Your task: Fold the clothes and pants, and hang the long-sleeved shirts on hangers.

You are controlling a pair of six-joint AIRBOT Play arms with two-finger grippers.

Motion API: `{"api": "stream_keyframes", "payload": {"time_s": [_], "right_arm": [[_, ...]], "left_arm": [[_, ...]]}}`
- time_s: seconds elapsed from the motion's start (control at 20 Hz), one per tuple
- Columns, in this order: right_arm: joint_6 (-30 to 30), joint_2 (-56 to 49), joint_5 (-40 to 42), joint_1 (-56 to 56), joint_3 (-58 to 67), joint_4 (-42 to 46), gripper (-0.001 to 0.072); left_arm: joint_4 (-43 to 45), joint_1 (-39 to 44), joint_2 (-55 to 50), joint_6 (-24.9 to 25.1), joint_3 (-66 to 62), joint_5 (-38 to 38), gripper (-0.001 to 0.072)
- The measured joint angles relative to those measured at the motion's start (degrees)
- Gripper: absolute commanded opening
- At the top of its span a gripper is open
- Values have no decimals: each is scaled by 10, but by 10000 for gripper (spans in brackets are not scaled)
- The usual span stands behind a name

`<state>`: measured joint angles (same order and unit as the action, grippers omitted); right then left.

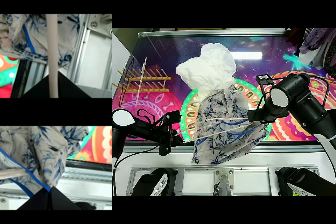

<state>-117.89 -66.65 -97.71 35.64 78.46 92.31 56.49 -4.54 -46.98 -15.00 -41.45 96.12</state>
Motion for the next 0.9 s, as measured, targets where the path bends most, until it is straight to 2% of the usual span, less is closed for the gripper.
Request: {"api": "stream_keyframes", "payload": {"time_s": [0.35, 0.7, 0.9], "right_arm": [[0, 0, 0, 0, 0, 0, 13], [2, 0, 0, 0, 0, 0, 14], [44, 1, -3, -1, 14, 3, 13]], "left_arm": [[-20, 48, -49, 6, 0, -21, 10], [-52, 112, -101, -1, 0, -92, 11], [-75, 119, -112, -3, 0, -124, 10]]}}
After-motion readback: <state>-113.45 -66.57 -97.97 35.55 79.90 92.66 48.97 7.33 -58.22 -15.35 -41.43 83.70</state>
